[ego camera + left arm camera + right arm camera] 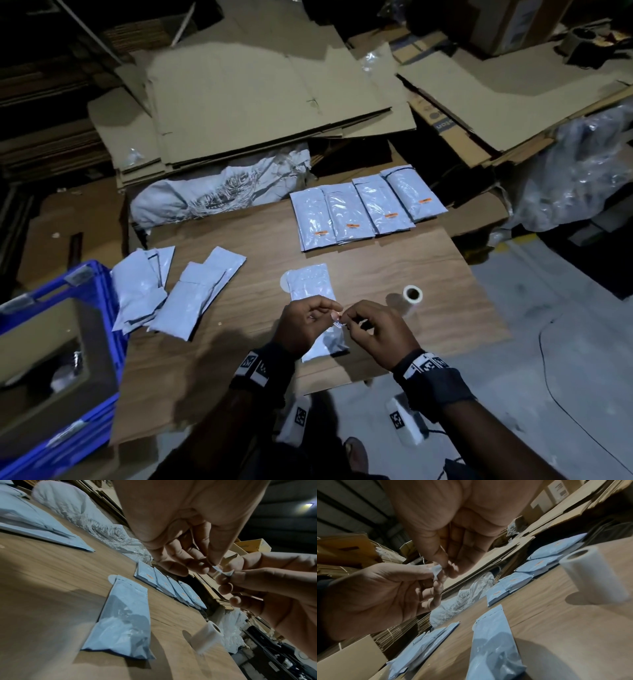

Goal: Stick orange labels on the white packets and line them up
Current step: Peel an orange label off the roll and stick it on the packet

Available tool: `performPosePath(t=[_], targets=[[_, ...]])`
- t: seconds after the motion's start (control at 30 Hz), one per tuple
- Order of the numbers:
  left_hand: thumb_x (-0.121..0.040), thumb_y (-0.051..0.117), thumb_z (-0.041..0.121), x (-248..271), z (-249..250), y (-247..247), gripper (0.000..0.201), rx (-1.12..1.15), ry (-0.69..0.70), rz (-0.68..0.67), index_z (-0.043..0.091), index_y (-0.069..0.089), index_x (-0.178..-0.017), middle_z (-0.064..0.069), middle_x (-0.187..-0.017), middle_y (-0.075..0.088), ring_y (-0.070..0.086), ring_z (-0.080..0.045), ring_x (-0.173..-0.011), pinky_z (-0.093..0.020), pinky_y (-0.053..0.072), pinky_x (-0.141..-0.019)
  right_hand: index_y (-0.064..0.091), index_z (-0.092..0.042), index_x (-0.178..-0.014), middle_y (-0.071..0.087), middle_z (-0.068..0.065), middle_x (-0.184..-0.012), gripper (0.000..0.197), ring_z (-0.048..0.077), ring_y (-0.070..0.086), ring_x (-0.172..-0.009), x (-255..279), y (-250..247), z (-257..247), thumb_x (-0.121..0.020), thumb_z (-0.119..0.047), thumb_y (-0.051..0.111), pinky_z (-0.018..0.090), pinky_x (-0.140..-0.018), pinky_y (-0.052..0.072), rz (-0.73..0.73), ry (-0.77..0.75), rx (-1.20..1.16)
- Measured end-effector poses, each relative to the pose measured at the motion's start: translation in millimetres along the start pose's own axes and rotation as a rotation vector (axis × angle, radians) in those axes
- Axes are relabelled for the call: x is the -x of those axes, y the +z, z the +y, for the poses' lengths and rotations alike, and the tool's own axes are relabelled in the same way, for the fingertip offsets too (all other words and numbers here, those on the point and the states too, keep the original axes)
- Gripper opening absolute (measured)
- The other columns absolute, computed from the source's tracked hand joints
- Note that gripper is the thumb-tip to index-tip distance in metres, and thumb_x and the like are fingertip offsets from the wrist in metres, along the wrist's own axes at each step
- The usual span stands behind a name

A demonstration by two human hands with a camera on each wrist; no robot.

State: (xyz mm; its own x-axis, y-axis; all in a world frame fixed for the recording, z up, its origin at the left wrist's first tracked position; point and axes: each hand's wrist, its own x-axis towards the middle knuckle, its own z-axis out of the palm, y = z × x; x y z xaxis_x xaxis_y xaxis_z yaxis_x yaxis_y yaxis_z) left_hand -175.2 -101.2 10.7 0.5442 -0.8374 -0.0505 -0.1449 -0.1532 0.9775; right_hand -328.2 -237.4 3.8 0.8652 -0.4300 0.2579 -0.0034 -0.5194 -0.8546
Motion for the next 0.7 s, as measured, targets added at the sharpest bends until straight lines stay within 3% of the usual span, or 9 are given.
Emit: performPosePath(t=[0.1, 0.27, 0.37, 0.5, 0.57, 0.7], targets=[[-0.085, 0.076, 0.014, 10, -9, -15, 0.007, -0.029, -0.041, 0.052, 0.018, 0.078, -0.090, 0.002, -0.085, 0.078, 0.075, -0.016, -0.081, -0.032, 0.059, -0.080, 0.074, -0.017, -0.090, 0.071, -0.009, -0.087, 0.011, 0.011, 0.068, -0.080, -4, 17, -5, -0.089, -0.012, 0.064, 0.022, -0.067, 0.054, -0.025, 0.053, -0.043], [-0.078, 0.076, 0.015, 15, -32, -32, 0.009, 0.083, -0.173, 0.117, 0.011, 0.076, -0.086, -0.006, -0.080, 0.077, 0.072, -0.016, -0.073, -0.032, 0.057, -0.076, 0.077, -0.018, -0.085, 0.074, -0.011, -0.083, 0.024, 0.008, 0.069, -0.077, -17, 45, -8, -0.085, -0.039, 0.066, 0.025, -0.068, 0.054, -0.008, 0.213, -0.148], [-0.084, 0.077, 0.000, 12, -41, -38, 0.008, 0.147, -0.198, 0.110, 0.006, 0.074, -0.088, -0.011, -0.081, 0.077, 0.071, -0.016, -0.073, -0.028, 0.055, -0.076, 0.070, -0.014, -0.078, 0.069, -0.004, -0.074, 0.018, 0.006, 0.062, -0.069, -21, 58, 0, -0.087, -0.029, 0.073, 0.028, -0.063, 0.049, 0.003, 0.283, -0.191], [-0.085, 0.077, 0.000, 7, -52, -38, 0.011, 0.179, -0.195, 0.091, 0.010, 0.074, -0.087, -0.009, -0.082, 0.077, 0.076, -0.024, -0.078, -0.027, 0.057, -0.081, 0.066, -0.020, -0.085, 0.063, -0.003, -0.075, 0.017, 0.011, 0.059, -0.070, -23, 63, 18, -0.086, -0.004, 0.074, 0.031, -0.066, 0.048, 0.005, 0.387, -0.234], [-0.085, 0.077, -0.001, 5, -57, -34, 0.015, 0.209, -0.205, 0.079, 0.013, 0.073, -0.084, -0.009, -0.082, 0.077, 0.076, -0.028, -0.081, -0.033, 0.058, -0.085, 0.069, -0.020, -0.088, 0.064, -0.007, -0.074, 0.019, 0.013, 0.059, -0.070, -22, 62, 27, -0.083, -0.003, 0.076, 0.034, -0.069, 0.049, 0.052, 0.466, -0.300], [-0.084, 0.076, -0.002, 4, -67, -26, 0.013, 0.213, -0.238, 0.053, 0.010, 0.072, -0.085, -0.009, -0.081, 0.076, 0.076, -0.029, -0.083, -0.038, 0.058, -0.087, 0.076, -0.023, -0.086, 0.069, 0.000, -0.074, 0.015, 0.018, 0.063, -0.069, -22, 59, 37, -0.074, -0.014, 0.079, 0.037, -0.071, 0.053, 0.077, 0.591, -0.348]])
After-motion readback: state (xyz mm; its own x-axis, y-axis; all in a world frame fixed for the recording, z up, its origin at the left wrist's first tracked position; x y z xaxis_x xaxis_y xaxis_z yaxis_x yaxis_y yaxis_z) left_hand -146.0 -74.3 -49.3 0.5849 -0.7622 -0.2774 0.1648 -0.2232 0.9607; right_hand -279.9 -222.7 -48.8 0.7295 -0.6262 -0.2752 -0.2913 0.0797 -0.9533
